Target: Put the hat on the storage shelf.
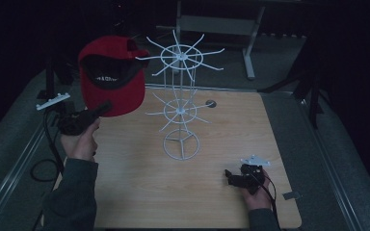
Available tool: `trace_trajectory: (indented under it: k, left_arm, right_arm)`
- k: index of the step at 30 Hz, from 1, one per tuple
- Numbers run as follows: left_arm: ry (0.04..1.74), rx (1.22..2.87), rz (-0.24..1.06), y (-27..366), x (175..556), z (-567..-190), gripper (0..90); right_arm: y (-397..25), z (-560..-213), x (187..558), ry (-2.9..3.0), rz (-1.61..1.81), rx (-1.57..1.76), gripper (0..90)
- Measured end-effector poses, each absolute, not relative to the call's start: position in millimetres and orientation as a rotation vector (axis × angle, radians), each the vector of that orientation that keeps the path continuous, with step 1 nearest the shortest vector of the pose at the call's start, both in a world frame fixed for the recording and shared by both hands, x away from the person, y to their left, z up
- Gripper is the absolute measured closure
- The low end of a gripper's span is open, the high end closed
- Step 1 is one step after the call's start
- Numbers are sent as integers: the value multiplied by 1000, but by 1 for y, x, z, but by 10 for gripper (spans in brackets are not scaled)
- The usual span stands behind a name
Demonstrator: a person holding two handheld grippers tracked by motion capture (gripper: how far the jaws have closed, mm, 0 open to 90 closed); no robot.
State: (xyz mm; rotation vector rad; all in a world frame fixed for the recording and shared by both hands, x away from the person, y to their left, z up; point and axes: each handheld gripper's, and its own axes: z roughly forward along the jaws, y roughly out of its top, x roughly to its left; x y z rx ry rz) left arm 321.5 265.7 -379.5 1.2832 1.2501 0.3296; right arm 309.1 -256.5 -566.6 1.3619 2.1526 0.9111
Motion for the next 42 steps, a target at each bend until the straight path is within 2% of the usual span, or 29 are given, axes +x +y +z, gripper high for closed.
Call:
trace_trajectory:
  k: [42]
  left_arm:
    - [1119, 1308, 385, 239, 332, -320, 855]
  right_arm:
    - [-256, -567, 309, 2155, 912, 1362, 133]
